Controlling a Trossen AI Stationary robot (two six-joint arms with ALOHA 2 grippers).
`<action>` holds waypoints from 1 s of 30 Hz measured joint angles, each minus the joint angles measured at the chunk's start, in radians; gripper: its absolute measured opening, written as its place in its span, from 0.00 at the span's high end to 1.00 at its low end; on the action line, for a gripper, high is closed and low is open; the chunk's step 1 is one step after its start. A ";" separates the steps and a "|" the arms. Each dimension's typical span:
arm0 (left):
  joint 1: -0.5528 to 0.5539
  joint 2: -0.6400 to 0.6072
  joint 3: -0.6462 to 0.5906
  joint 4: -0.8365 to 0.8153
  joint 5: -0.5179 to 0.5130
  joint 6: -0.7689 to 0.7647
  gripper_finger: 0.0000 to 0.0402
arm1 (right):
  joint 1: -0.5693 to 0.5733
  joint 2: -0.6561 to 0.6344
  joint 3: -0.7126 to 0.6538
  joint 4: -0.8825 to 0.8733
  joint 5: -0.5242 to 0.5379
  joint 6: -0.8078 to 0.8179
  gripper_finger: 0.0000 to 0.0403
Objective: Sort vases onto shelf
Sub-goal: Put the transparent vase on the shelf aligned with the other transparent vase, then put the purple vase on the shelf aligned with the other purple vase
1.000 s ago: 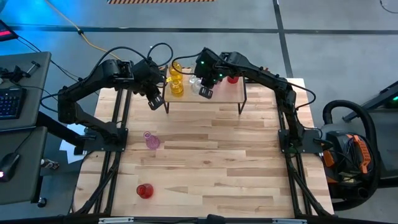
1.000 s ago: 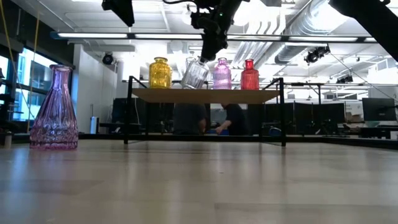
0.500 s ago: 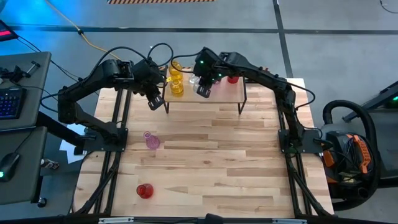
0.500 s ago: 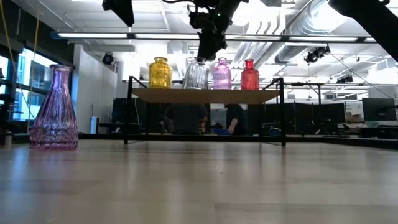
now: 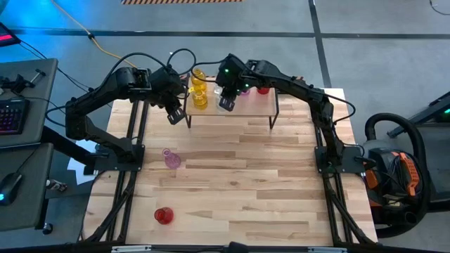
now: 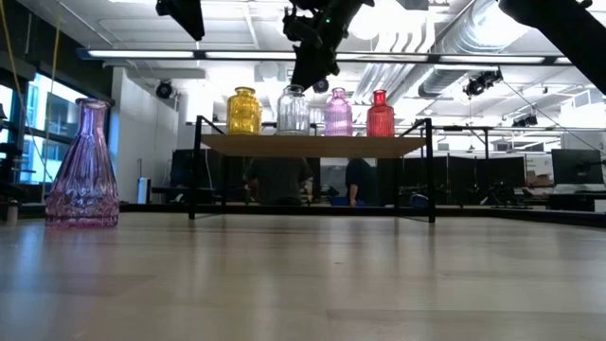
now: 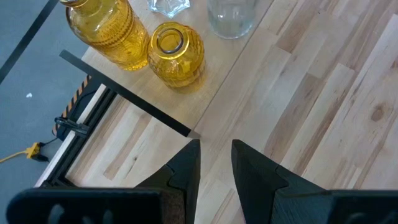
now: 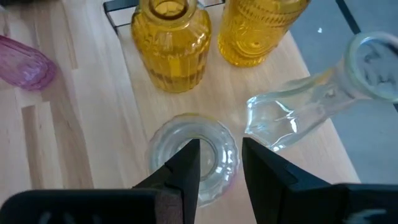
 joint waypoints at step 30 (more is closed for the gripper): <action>-0.002 0.000 0.000 -0.009 0.039 0.016 0.80 | 0.004 -0.007 0.064 -0.006 0.059 0.029 0.76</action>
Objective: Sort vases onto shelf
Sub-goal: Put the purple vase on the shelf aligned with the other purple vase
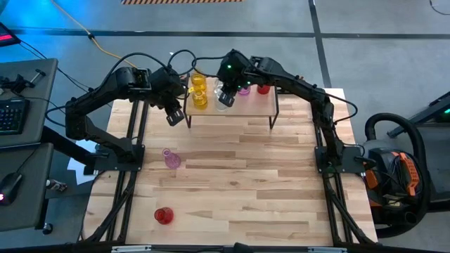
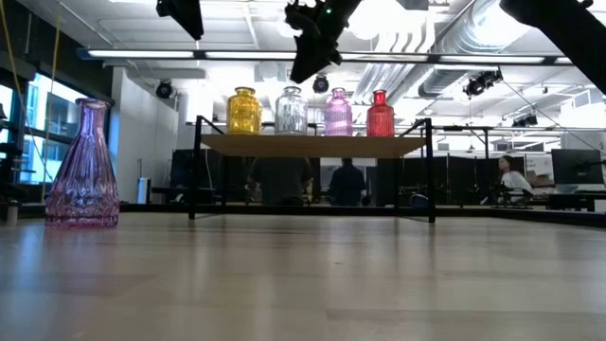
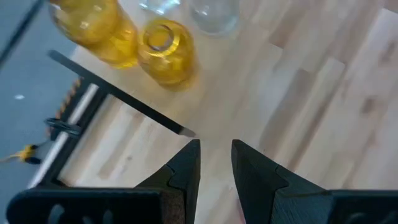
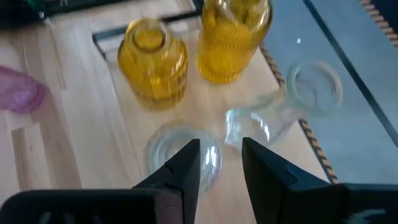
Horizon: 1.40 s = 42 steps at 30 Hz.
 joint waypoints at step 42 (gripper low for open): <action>-0.449 -0.353 -0.665 0.068 0.068 -0.342 0.80 | 0.289 -0.205 -0.003 -0.449 0.002 0.317 0.76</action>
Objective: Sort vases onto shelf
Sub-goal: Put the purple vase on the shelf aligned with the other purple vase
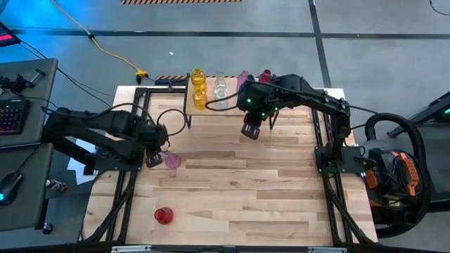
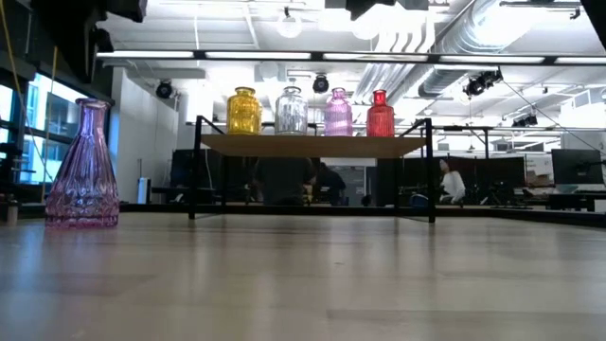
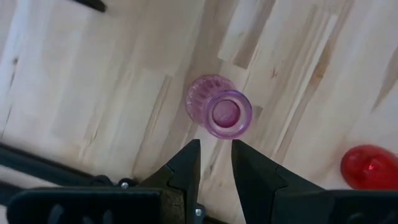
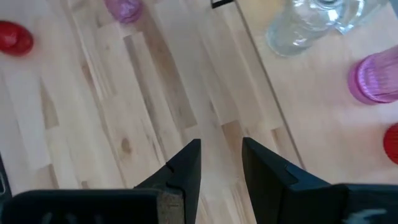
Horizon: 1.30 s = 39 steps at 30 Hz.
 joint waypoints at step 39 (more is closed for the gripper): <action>-0.034 0.193 -0.020 0.093 -0.088 -0.019 0.80 | 0.094 0.001 0.000 0.000 0.000 -0.034 0.76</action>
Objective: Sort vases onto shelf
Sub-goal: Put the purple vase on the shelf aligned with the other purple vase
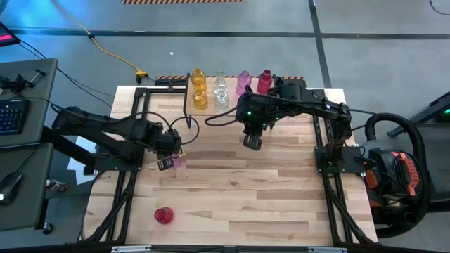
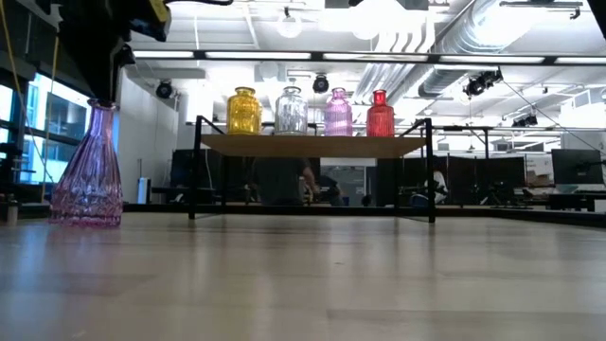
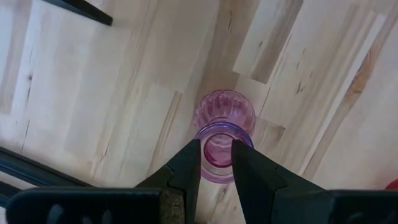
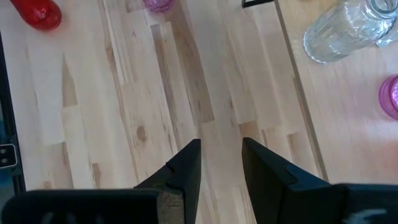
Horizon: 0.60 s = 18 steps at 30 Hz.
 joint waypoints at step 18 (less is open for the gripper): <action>0.005 -0.055 -0.007 -0.042 0.024 -0.052 0.80 | 0.000 0.001 0.000 0.000 0.000 -0.026 0.76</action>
